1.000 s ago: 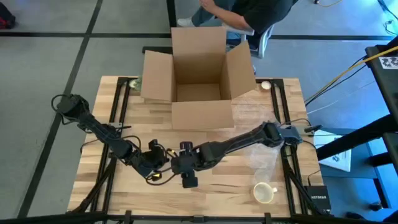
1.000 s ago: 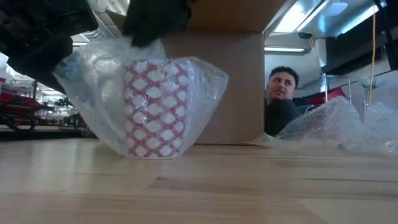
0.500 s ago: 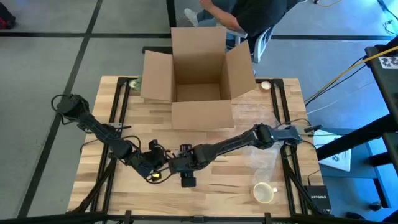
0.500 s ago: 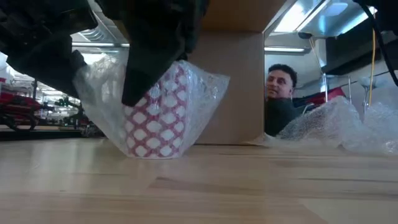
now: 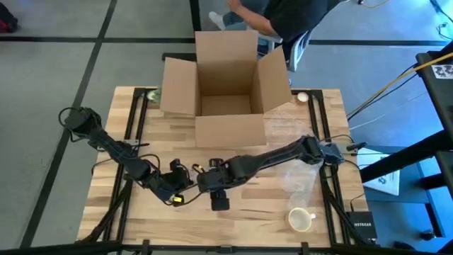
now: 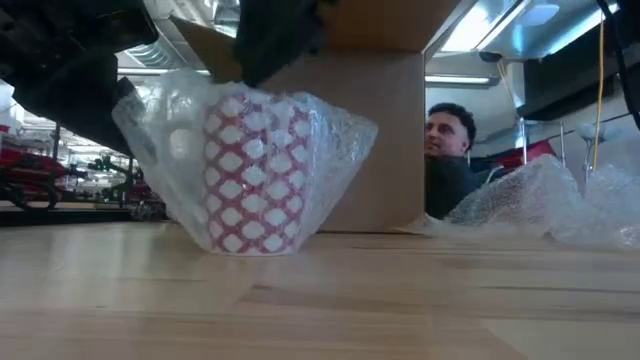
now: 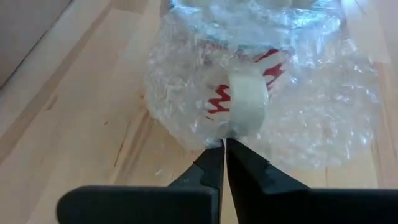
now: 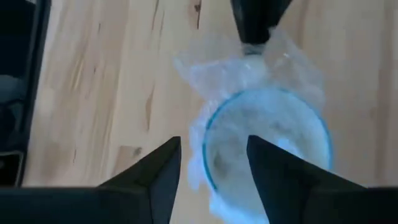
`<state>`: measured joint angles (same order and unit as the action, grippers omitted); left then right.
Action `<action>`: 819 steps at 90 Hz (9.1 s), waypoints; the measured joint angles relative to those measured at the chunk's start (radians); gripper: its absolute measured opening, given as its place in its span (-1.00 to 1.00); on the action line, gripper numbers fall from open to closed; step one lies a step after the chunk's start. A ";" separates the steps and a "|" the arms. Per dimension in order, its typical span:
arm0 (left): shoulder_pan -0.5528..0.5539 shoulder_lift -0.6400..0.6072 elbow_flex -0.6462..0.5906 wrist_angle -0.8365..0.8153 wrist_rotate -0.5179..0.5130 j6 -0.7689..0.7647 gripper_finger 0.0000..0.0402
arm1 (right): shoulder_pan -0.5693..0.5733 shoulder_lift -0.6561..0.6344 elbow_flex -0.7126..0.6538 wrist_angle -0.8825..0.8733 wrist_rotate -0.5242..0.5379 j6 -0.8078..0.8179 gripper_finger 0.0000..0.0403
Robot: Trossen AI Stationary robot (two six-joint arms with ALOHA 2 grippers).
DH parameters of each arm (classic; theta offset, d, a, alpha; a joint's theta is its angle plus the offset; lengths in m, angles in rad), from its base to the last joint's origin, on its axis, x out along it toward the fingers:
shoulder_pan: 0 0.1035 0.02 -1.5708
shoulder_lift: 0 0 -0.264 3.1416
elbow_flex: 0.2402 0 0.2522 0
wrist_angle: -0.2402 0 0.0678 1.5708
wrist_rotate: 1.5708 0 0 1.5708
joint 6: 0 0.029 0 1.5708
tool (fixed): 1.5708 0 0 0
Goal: Wrap mug
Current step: Wrap the red mug with the bubble wrap, then put the wrapped red mug into the cardboard box
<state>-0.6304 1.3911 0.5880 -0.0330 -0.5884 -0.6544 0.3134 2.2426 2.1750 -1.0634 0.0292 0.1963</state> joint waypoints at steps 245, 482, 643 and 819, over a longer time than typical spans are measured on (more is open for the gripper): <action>-0.019 0.000 0.000 0.044 0.019 0.053 -1.00 | -0.026 -0.060 -0.182 -0.355 0.119 -0.022 -0.17; -0.016 0.013 0.000 0.076 0.000 0.079 -1.00 | -0.085 0.031 -0.077 0.081 0.011 -0.048 -1.00; -0.023 0.012 0.000 0.075 0.006 0.086 -1.00 | 0.019 0.035 -0.326 0.272 0.077 -0.066 -0.66; -0.038 0.012 0.000 0.068 -0.001 0.098 -1.00 | -0.709 -0.016 0.137 -0.027 0.007 0.040 -0.88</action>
<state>-0.6682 1.4033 0.5884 0.0345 -0.5892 -0.5568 -0.3953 2.2269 2.3119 -1.0905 0.0364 0.2365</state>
